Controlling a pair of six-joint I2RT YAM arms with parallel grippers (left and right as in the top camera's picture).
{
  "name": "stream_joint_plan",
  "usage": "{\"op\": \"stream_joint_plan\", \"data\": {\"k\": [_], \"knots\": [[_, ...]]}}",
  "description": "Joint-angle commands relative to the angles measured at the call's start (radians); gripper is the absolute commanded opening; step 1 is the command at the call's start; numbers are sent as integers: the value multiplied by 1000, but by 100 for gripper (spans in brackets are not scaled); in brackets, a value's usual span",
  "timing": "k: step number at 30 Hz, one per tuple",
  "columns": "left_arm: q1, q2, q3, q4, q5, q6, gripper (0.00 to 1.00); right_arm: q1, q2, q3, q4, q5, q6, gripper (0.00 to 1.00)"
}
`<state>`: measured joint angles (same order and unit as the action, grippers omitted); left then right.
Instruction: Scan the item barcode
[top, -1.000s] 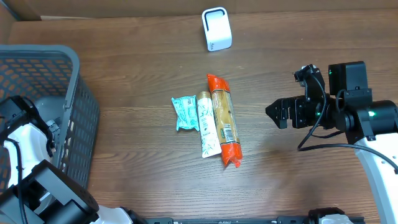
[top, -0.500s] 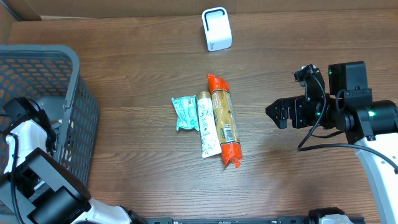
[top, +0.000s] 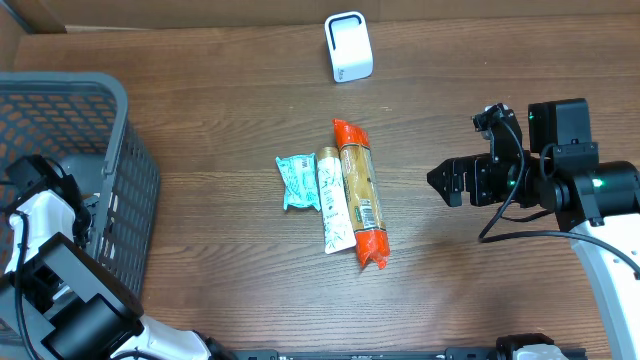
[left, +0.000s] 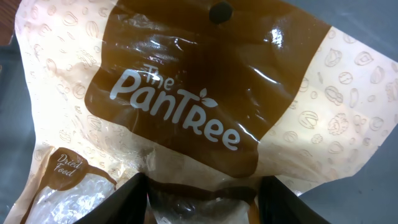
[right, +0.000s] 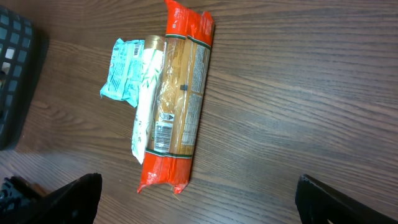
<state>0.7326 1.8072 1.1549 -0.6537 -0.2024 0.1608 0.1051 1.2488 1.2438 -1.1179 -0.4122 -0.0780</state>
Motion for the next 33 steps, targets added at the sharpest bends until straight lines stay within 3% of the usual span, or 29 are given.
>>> {"op": "stream_joint_plan", "data": {"k": [1, 11, 15, 19, 21, 22, 24, 26, 30, 33], "knots": [[-2, 59, -8, -15, 12, 3, 45, -1, -1, 25, 5, -8, 2, 100], [-2, 59, 137, -145, 19, -35, 42, -1, -1, 25, 9, -8, 2, 100], [-2, 59, 187, -189, 20, -64, 37, -1, -1, 25, 9, -8, 2, 100], [-2, 59, 210, -212, 20, -65, 26, -1, -1, 25, 8, -8, 2, 100], [-2, 59, 212, -217, 20, -72, 26, -1, -1, 25, 8, -8, 2, 100], [-2, 59, 212, -221, 19, -72, 31, -1, -1, 25, 8, -8, 2, 100], [-2, 59, 212, -224, 19, -71, 57, -1, -1, 25, 8, -8, 2, 100], [-2, 59, 212, -222, 31, -70, 69, -1, -1, 25, 7, -8, 2, 100], [-5, 59, 212, -217, 174, 12, 75, -1, -1, 25, 9, -8, 2, 100], [-15, 59, 211, -225, 150, 19, 76, -1, -1, 25, 12, -8, 2, 100]]}}
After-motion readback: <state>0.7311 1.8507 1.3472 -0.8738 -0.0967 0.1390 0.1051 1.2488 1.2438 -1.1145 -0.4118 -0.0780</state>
